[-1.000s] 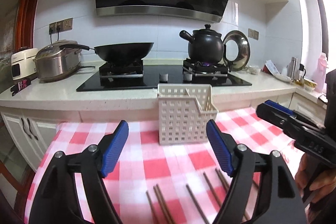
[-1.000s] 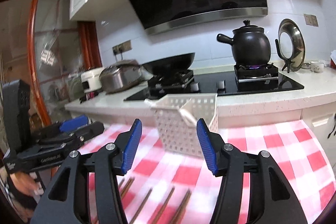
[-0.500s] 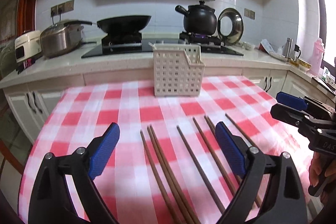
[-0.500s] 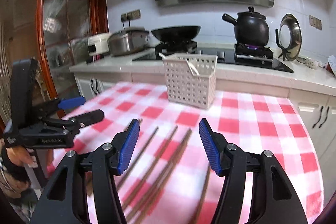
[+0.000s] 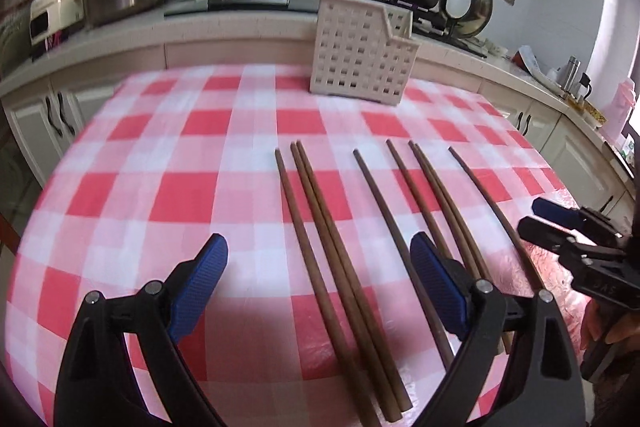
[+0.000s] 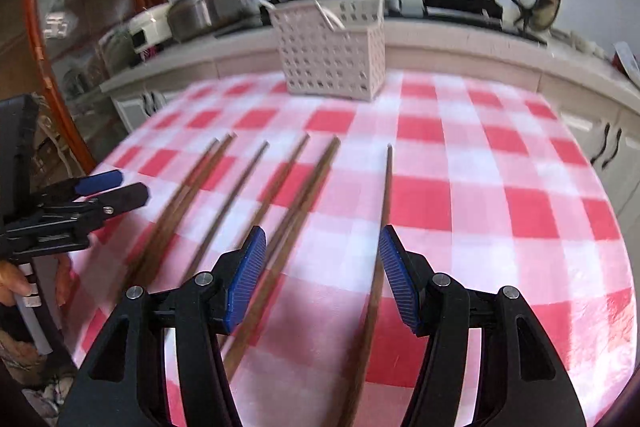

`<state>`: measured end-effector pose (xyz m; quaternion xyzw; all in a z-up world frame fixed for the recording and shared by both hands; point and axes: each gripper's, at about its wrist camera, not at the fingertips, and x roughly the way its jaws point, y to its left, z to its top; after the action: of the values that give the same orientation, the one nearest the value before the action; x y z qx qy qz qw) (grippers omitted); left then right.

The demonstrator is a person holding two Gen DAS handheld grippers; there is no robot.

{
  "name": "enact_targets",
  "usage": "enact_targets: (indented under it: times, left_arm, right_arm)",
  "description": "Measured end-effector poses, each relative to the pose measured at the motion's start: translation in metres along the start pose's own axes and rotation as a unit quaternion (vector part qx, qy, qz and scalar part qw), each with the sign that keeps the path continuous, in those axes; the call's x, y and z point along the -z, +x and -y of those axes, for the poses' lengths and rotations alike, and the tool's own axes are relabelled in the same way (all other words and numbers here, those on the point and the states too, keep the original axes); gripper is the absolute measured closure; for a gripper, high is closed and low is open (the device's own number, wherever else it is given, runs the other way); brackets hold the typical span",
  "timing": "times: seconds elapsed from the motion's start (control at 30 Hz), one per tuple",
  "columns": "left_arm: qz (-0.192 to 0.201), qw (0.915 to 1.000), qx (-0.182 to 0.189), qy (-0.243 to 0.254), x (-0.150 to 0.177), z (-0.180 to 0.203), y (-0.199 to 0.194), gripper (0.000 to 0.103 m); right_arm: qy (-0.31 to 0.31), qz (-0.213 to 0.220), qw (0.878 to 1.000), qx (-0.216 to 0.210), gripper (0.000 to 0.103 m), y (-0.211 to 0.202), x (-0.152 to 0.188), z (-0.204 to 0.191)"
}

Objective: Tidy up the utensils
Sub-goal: 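Close the right gripper on a brown chopstick while the left gripper closes on another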

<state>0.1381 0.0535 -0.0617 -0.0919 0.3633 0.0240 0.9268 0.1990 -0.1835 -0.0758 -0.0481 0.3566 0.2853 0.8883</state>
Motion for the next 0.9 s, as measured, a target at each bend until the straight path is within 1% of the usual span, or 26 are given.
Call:
enact_targets:
  times: [0.07,0.23,0.3,0.37,0.43,0.5,0.57,0.6,0.67,0.73,0.77,0.83,0.9]
  left_arm:
    - [-0.003,1.0,-0.004,-0.008,-0.002,-0.003,0.004,0.013]
    - [-0.022,0.999,-0.004,-0.039,-0.013,-0.02,0.02,0.014]
    - [-0.029,0.9984,-0.014,-0.047,-0.019,-0.026,0.026,0.015]
    - [-0.03,0.9979,-0.023,-0.054,-0.027,-0.033,0.032,0.015]
    - [-0.037,0.9975,-0.036,-0.049,-0.034,-0.035,0.04,0.019]
    - [-0.047,0.9972,-0.044,-0.038,-0.036,-0.035,0.047,0.03]
    - [-0.053,0.9966,-0.055,-0.03,-0.036,-0.033,0.053,0.034]
    - [-0.056,0.9964,-0.057,-0.028,-0.035,-0.033,0.055,0.037]
    - [-0.067,0.9959,-0.053,-0.029,-0.034,-0.034,0.062,0.039]
    - [-0.072,0.9954,-0.055,-0.031,-0.034,-0.034,0.067,0.044]
    - [-0.074,0.9952,-0.055,-0.031,-0.035,-0.033,0.069,0.049]
    - [-0.076,0.9952,-0.055,-0.028,-0.037,-0.03,0.071,0.051]
    - [-0.078,0.9953,-0.053,-0.022,-0.037,-0.025,0.073,0.058]
  right_arm:
    - [0.0,-0.017,1.0,0.002,0.046,0.012,-0.001,0.002]
    - [0.02,-0.04,0.999,0.011,0.046,0.034,-0.015,0.016]
    - [0.024,-0.045,0.999,0.018,0.049,0.039,-0.022,0.022]
    - [0.025,-0.052,0.998,0.026,0.055,0.047,-0.028,0.025]
    - [0.025,-0.06,0.997,0.035,0.059,0.054,-0.033,0.029]
    - [0.03,-0.064,0.997,0.039,0.062,0.058,-0.035,0.032]
    - [0.031,-0.066,0.996,0.04,0.064,0.061,-0.036,0.033]
    - [0.029,-0.067,0.996,0.043,0.065,0.063,-0.036,0.033]
    - [0.022,-0.07,0.996,0.047,0.069,0.065,-0.036,0.032]
    - [0.02,-0.071,0.996,0.047,0.072,0.068,-0.036,0.032]
    - [0.021,-0.072,0.996,0.047,0.073,0.069,-0.037,0.033]
    - [0.02,-0.073,0.996,0.046,0.073,0.071,-0.038,0.032]
    - [0.016,-0.076,0.996,0.044,0.075,0.073,-0.039,0.032]
